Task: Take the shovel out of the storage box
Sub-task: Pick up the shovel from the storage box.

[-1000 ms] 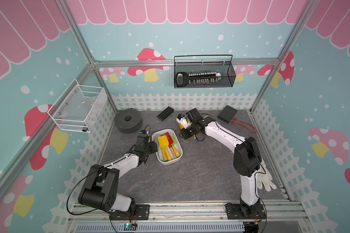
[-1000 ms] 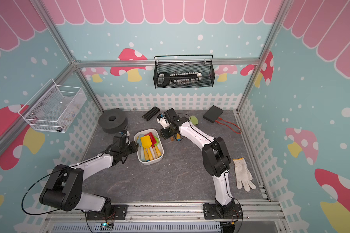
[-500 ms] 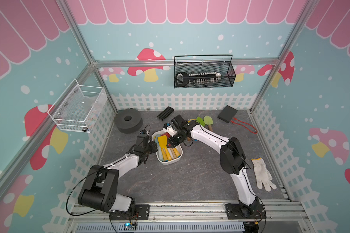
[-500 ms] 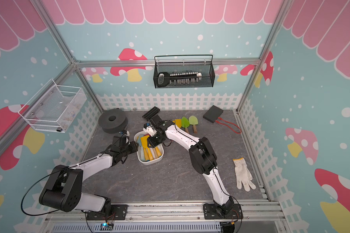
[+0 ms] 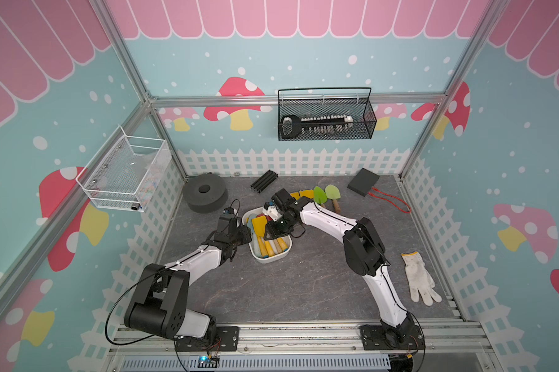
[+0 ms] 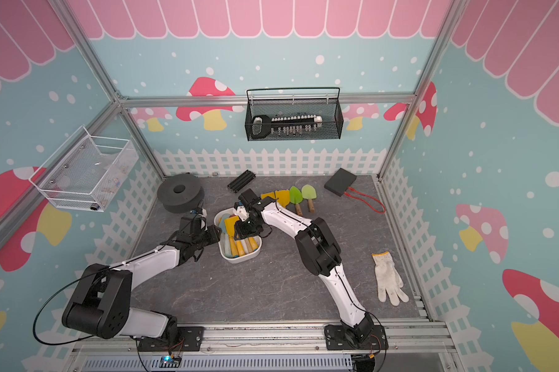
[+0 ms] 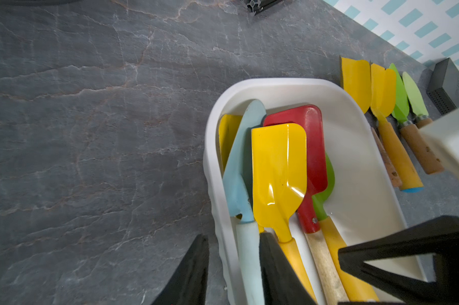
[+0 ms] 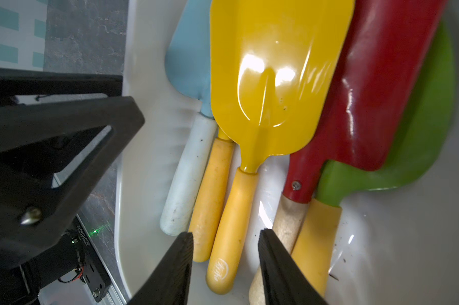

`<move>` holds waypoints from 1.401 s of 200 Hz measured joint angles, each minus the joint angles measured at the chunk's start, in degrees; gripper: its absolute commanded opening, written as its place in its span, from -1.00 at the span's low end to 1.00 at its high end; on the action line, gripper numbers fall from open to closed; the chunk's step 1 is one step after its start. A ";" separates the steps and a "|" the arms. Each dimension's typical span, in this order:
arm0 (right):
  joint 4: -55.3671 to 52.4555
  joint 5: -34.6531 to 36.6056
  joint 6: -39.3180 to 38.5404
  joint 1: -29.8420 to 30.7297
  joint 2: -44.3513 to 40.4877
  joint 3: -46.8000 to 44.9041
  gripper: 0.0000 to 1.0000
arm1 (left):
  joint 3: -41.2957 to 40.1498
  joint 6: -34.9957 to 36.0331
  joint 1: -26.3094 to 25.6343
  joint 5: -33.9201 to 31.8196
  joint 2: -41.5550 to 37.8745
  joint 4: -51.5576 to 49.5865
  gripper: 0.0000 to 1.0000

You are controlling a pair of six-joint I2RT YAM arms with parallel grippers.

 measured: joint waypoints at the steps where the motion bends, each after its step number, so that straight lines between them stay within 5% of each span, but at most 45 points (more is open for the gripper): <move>1: 0.02 0.09 0.09 0.00 0.00 0.00 -0.06 | 0.00 0.00 0.00 0.00 0.00 0.00 -0.27; 216: 1.97 6.12 4.68 2.89 7.50 6.14 -0.04 | 0.00 0.13 0.00 0.00 0.00 0.00 -0.26; 280: 2.78 5.07 6.08 3.04 7.58 6.14 -0.53 | 0.00 0.13 0.00 0.00 0.00 0.00 -0.26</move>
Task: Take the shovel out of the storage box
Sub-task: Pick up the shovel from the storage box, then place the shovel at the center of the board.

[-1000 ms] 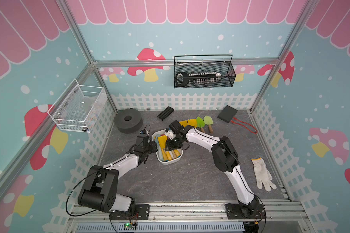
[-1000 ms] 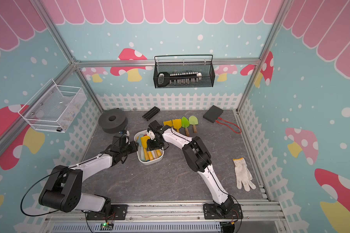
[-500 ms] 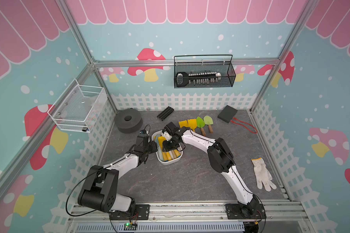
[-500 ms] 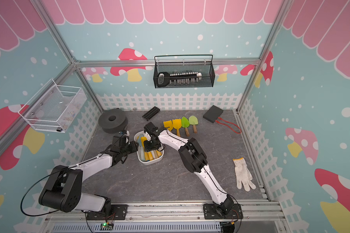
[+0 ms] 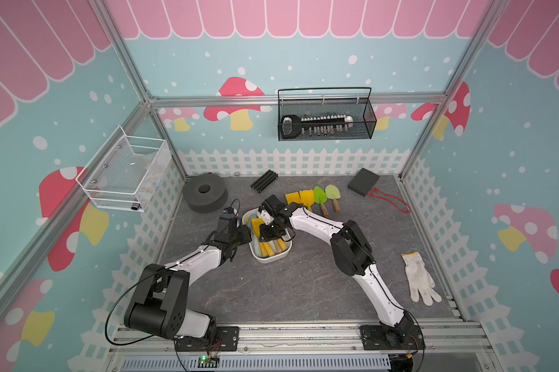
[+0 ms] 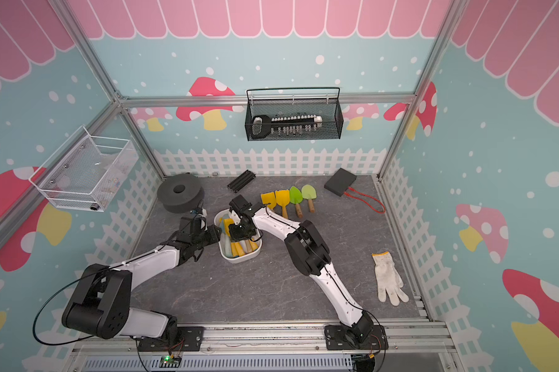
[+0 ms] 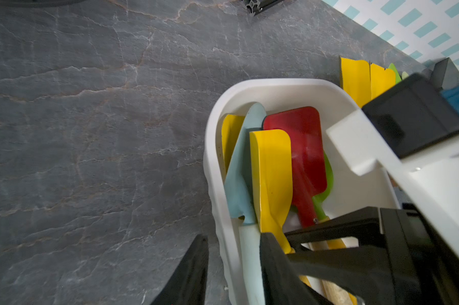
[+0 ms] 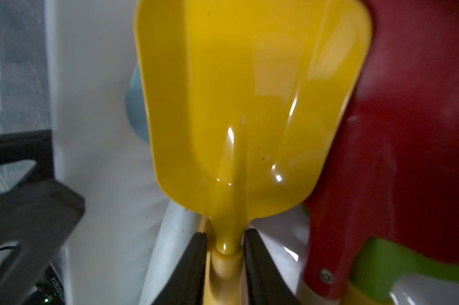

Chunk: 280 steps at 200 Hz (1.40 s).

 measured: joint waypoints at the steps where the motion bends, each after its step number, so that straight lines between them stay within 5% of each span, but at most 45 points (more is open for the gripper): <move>1: 0.00 0.00 -0.07 0.00 0.00 0.00 -0.53 | 0.00 0.02 0.00 0.00 0.00 0.02 -0.26; 128: 1.36 1.55 0.09 0.00 -2.21 -3.02 -0.85 | -0.02 0.02 0.00 0.00 0.00 0.00 -0.26; 280: 2.80 3.74 -1.86 -0.07 -12.26 -9.38 -0.86 | -0.39 0.02 0.00 -0.02 -0.85 -0.02 -0.26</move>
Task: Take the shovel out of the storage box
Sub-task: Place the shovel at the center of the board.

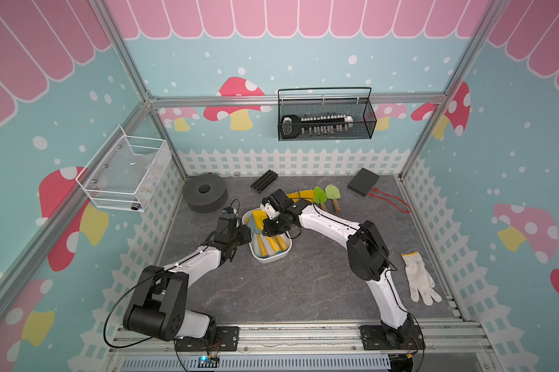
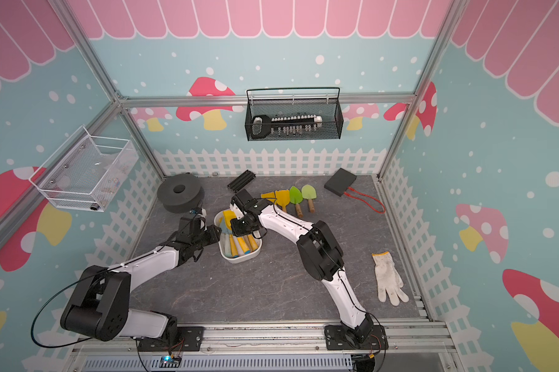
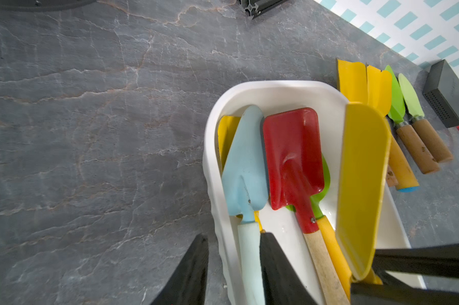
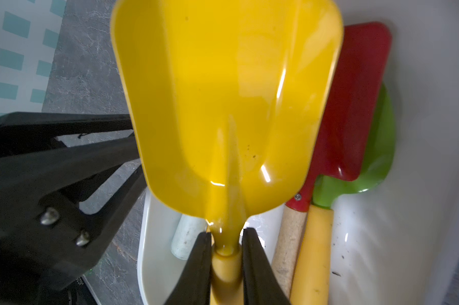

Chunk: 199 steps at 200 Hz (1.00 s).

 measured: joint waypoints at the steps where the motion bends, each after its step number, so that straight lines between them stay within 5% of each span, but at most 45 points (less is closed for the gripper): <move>1: 0.02 0.04 -0.07 0.00 -0.04 -0.11 -0.86 | 0.00 0.00 0.00 0.00 -0.02 0.00 -0.26; 89: -2.67 5.25 -5.75 -3.21 -5.68 -3.93 -0.85 | -0.13 0.00 0.00 0.00 -0.26 0.02 -0.26; 199: -6.05 9.40 -11.47 -14.84 -6.08 -3.96 -0.87 | -0.13 0.02 0.00 0.00 -0.24 0.02 -0.26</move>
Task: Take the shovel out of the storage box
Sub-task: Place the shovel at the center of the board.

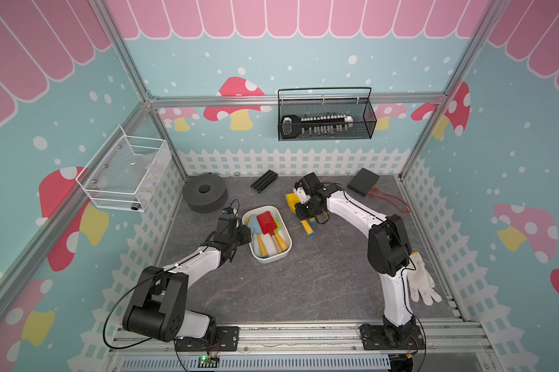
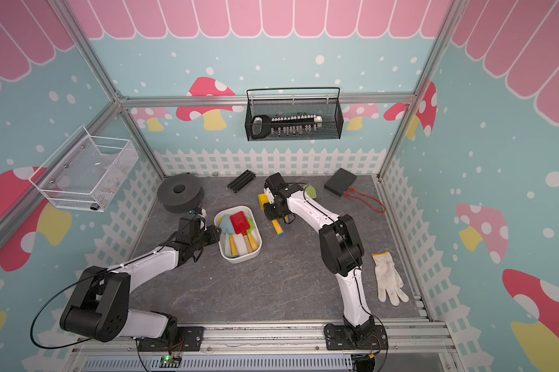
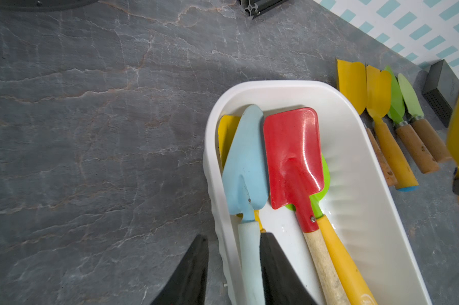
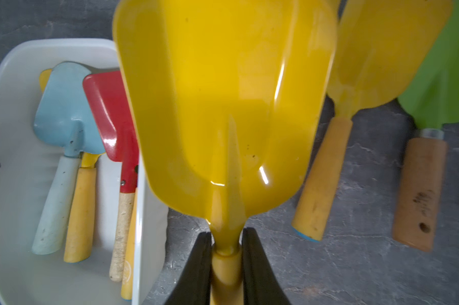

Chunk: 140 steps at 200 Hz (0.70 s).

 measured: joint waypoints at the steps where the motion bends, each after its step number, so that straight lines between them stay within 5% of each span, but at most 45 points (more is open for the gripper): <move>1: 0.00 0.09 -0.11 -0.17 0.00 0.00 -0.87 | 0.00 0.00 0.00 0.00 0.00 0.00 -0.26; 140: -3.82 7.67 -5.92 -16.11 7.91 10.75 -0.87 | 0.00 0.02 0.00 -0.42 0.22 0.00 -0.26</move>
